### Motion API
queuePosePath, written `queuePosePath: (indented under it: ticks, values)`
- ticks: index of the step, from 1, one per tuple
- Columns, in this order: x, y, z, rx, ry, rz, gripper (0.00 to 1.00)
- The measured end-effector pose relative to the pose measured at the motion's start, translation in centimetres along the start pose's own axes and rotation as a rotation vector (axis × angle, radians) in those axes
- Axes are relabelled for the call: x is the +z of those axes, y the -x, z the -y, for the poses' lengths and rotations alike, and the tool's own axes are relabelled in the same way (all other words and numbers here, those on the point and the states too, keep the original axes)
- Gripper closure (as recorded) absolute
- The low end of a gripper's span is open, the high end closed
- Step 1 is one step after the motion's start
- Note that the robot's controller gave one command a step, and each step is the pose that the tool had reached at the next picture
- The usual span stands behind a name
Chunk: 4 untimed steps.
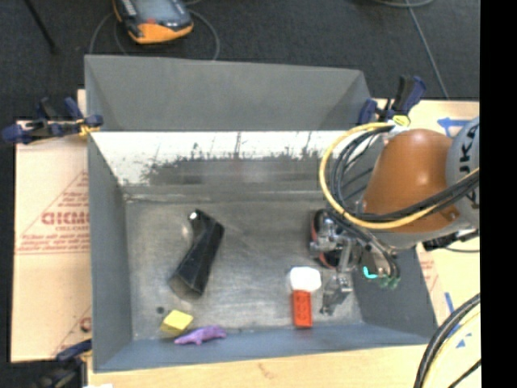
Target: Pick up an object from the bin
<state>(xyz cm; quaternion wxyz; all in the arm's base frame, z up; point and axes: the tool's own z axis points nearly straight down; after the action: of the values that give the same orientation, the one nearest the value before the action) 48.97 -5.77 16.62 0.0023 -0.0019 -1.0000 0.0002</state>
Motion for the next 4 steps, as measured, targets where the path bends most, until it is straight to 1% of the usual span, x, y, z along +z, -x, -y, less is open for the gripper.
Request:
queuePosePath:
  ticks: [1,2,3,4]
  values:
    - [-0.4,0.2,0.0,-0.002,-0.001,0.008,0.0]
    - [4.7,0.9,-1.8,0.046,0.0,0.015,0.0]
    - [8.1,1.2,-2.3,-0.393,-0.001,0.006,1.0]
    - [7.9,1.6,-2.3,-0.394,-0.003,0.023,0.0]
